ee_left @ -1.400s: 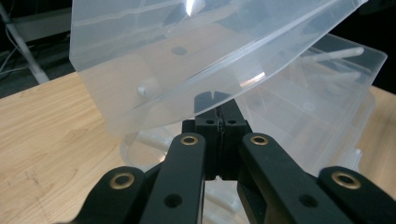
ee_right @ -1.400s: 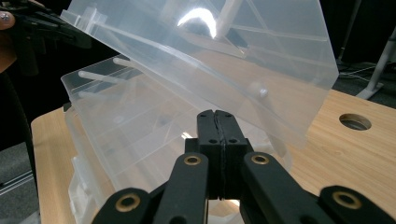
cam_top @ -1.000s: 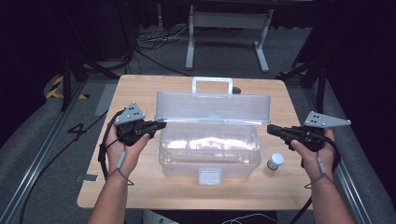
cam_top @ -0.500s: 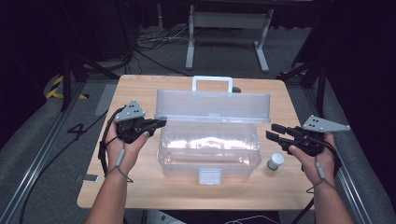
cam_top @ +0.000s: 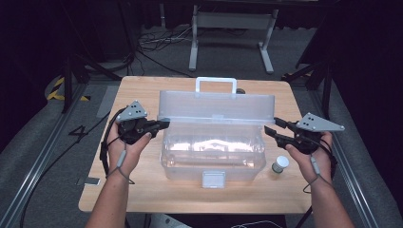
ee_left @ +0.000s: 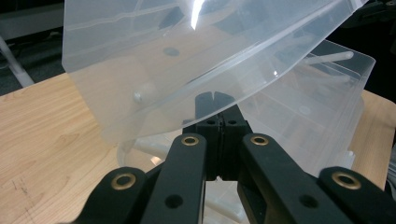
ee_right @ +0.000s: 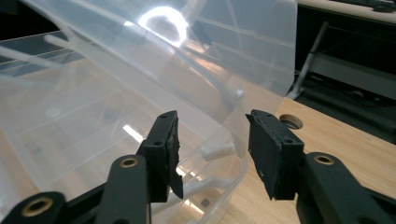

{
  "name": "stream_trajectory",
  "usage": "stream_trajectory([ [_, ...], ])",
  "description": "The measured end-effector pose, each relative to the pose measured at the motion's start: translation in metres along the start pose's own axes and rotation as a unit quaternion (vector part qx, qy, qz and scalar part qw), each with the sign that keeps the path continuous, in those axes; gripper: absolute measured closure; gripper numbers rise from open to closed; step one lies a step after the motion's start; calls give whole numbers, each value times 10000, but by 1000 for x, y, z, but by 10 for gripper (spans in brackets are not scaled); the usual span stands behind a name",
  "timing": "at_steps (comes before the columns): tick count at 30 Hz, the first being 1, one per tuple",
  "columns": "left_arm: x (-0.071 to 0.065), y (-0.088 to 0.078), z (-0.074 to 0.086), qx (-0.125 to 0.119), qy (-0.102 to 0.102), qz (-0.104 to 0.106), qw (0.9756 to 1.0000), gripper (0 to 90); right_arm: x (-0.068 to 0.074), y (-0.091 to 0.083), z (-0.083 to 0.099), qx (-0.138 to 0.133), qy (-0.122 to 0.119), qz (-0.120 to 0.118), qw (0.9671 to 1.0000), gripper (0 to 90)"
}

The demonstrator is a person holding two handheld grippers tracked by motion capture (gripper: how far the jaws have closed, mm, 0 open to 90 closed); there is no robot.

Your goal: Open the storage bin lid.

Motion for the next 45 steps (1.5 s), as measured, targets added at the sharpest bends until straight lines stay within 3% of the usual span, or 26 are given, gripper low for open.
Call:
stream_trajectory([
  [6,1,1,-2,11,62,-1,10000,899,2,8,-10,-225,410,95,9989,487],
  [14,0,4,-4,8,98,26,9999,898,-5,23,-20,-168,205,616,9977,482],
  [21,-2,5,-4,-9,140,83,9999,891,-10,29,-22,-200,227,963,9949,516],
  [25,-1,4,-2,135,257,-16,9996,855,-14,29,-26,-311,229,1083,9934,539],
  [40,-3,-7,7,214,134,75,9997,802,-22,31,-44,-590,323,1350,9886,588],
  [45,-6,-10,11,264,167,108,9995,794,-27,31,-52,-765,242,1591,9840,603],
])
Point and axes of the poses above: each handheld gripper's, and its own axes: y roughly forward along the jaws, z roughly out of its underside, x roughly to its left, the point moved 10 cm from there along y, roughly forward along the jaws, and after that the axes turned 1 degree about -y, right-handed, at the moved point
